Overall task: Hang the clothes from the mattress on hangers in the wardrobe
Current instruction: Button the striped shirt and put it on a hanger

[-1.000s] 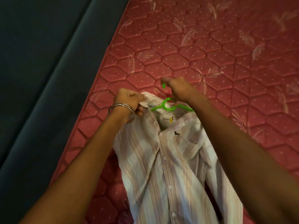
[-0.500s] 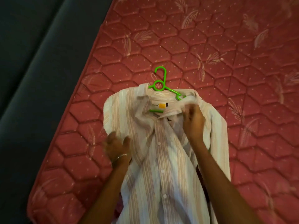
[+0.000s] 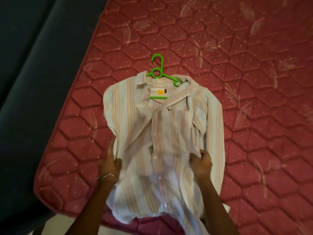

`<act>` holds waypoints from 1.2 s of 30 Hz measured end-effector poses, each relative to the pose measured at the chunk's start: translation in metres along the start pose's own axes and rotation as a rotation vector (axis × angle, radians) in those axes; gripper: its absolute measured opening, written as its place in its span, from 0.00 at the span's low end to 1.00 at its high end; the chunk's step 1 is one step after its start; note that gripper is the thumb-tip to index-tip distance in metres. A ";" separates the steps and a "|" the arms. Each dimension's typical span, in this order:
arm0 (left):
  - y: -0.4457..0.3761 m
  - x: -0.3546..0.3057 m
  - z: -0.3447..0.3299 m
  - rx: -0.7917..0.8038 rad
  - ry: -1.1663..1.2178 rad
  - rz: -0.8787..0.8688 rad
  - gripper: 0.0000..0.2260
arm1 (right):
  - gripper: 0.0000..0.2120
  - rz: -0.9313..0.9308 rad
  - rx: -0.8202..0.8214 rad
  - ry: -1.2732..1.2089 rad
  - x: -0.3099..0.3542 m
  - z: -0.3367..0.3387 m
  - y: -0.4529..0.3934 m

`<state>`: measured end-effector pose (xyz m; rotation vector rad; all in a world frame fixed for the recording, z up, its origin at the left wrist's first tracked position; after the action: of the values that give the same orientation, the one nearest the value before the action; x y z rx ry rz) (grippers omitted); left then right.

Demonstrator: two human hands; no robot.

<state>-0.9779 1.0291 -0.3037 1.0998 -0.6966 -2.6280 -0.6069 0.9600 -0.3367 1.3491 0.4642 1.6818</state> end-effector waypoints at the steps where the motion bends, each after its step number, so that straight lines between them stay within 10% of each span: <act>1: 0.008 0.016 -0.001 0.066 -0.105 -0.027 0.40 | 0.09 -0.034 -0.019 0.026 -0.006 0.012 0.010; 6: 0.042 0.078 -0.019 0.446 -0.592 0.344 0.29 | 0.07 -0.334 0.349 0.733 -0.062 0.006 0.042; 10: 0.067 0.033 0.000 -0.019 -0.795 0.377 0.21 | 0.18 -0.167 0.035 1.163 -0.017 0.007 0.043; 14: 0.039 -0.040 -0.008 -0.153 -0.647 0.121 0.04 | 0.08 0.367 0.073 0.706 0.062 -0.041 0.037; 19: -0.030 -0.109 -0.042 -0.117 -0.430 -0.293 0.05 | 0.15 0.148 0.268 0.254 0.070 -0.104 0.001; 26: -0.073 -0.061 -0.040 -0.008 -0.528 0.208 0.10 | 0.07 -0.068 0.250 -0.320 0.041 -0.126 -0.016; 36: -0.073 -0.029 -0.030 -0.060 -0.075 0.265 0.09 | 0.09 0.141 0.225 -0.226 0.057 -0.119 -0.014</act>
<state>-0.9374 1.0924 -0.3405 0.8329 -0.7191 -2.4568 -0.7099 1.0425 -0.3540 1.7502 0.4440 1.6000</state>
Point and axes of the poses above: each hand's wrist, its own y-axis away from the middle knuckle, its own z-axis out of the back of the hand, x = y × z, the point moved 10 cm from there along -y, towards the middle knuckle, and after that the axes turned 13 degrees about x, right-handed, at the moved point
